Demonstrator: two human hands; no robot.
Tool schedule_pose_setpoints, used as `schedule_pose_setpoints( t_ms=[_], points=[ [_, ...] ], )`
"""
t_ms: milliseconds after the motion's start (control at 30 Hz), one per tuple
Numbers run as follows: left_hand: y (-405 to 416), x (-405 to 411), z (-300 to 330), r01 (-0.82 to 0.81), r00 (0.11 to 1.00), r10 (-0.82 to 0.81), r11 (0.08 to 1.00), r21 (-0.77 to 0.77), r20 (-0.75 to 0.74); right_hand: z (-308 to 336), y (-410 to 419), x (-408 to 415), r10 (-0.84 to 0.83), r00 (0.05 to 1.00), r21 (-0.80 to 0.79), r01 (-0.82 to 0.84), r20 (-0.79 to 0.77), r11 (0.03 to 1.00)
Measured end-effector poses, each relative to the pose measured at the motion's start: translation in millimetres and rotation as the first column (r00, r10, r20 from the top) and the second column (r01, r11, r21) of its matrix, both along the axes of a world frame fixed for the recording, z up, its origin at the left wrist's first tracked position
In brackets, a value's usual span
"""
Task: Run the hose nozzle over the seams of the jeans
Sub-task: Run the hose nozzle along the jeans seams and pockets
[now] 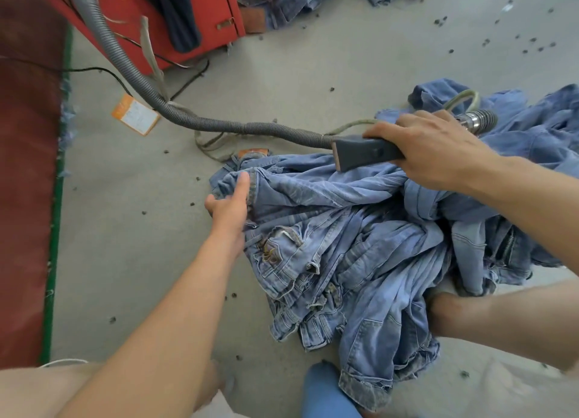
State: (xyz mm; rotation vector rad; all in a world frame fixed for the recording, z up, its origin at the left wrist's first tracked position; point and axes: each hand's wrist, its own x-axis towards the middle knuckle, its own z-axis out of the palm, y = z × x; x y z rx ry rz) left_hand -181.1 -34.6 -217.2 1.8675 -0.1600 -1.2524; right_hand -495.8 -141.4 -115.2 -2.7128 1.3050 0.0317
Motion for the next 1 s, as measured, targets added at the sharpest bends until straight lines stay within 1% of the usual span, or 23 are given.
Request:
schedule_pose_setpoints(
  t_ms=[33,67,133,167,200,233,267,367,533,567,600,633,667,700,733,767,800,833,867,933,967,1000],
  points=[
    [-4,6,3,0.054,0.998,-0.053,0.998,0.017,-0.041,0,1,0,0.017,0.999,0.003,-0.016,-0.039,1.0],
    [-6,7,7,0.165,0.986,-0.163,0.984,0.06,-0.04,0,2,0,0.035,0.996,0.008,-0.034,-0.085,0.999],
    [-1,3,5,0.37,0.925,-0.378,0.916,0.154,0.03,0,3,-1,0.074,0.984,0.024,-0.071,-0.161,0.997],
    [3,0,-2,0.415,0.896,-0.434,0.893,0.173,0.092,-1,4,0,0.089,0.979,0.029,-0.085,-0.183,0.996],
    [9,-1,-10,0.425,0.874,-0.457,0.883,0.201,0.162,-1,4,0,0.098,0.975,0.032,-0.094,-0.199,0.995],
    [16,-1,-17,0.417,0.868,-0.457,0.883,0.217,0.192,-2,3,0,0.104,0.973,0.035,-0.099,-0.208,0.995],
    [25,-1,-24,0.407,0.874,-0.448,0.886,0.219,0.189,-3,1,0,0.106,0.972,0.041,-0.1,-0.211,0.994],
    [52,-1,-32,0.359,0.903,-0.389,0.917,0.175,0.184,-6,-3,0,0.124,0.969,0.065,-0.112,-0.215,0.992],
    [63,5,-35,0.236,0.963,-0.254,0.957,0.169,0.093,-10,-4,5,0.162,0.959,0.089,-0.145,-0.232,0.985],
    [62,4,-30,0.22,0.953,-0.25,0.959,0.178,0.169,-10,-3,7,0.165,0.959,0.089,-0.148,-0.231,0.985],
    [62,3,-24,0.244,0.876,-0.302,0.95,0.194,0.376,-9,-1,10,0.164,0.96,0.089,-0.147,-0.229,0.985],
    [63,0,-18,0.306,0.682,-0.338,0.937,0.167,0.648,-7,1,12,0.155,0.963,0.088,-0.139,-0.221,0.986],
    [63,-7,-11,0.444,0.419,-0.3,0.891,0.095,0.857,-6,2,14,0.138,0.968,0.085,-0.123,-0.209,0.989],
    [60,-19,-7,0.633,0.221,-0.225,0.773,0.036,0.949,-5,3,15,0.12,0.973,0.079,-0.107,-0.197,0.991],
    [52,-34,-5,0.799,0.117,-0.218,0.6,0.038,0.969,-3,2,15,0.106,0.976,0.072,-0.094,-0.189,0.993],
    [41,-49,-6,0.895,0.04,-0.282,0.436,0.091,0.959,-2,-1,14,0.1,0.977,0.068,-0.089,-0.188,0.994],
    [28,-65,-9,0.927,-0.056,-0.395,0.32,0.194,0.917,0,-2,11,0.097,0.977,0.065,-0.086,-0.191,0.994],
    [13,-78,-14,0.916,-0.145,-0.516,0.252,0.311,0.844,2,-4,8,0.091,0.977,0.057,-0.081,-0.194,0.995],
    [-3,-88,-19,0.888,-0.2,-0.605,0.221,0.404,0.77,4,-5,4,0.086,0.978,0.055,-0.076,-0.19,0.996],
    [-29,-97,-30,0.838,-0.262,-0.682,0.19,0.512,0.683,5,-6,-3,0.077,0.983,0.071,-0.066,-0.164,0.995],
    [-39,-98,-34,0.833,-0.273,-0.684,0.184,0.523,0.676,6,-6,-5,0.072,0.986,0.078,-0.06,-0.152,0.995],
    [-47,-96,-37,0.845,-0.244,-0.694,0.19,0.5,0.677,6,-7,-6,0.071,0.987,0.085,-0.059,-0.147,0.995]
  ],
)
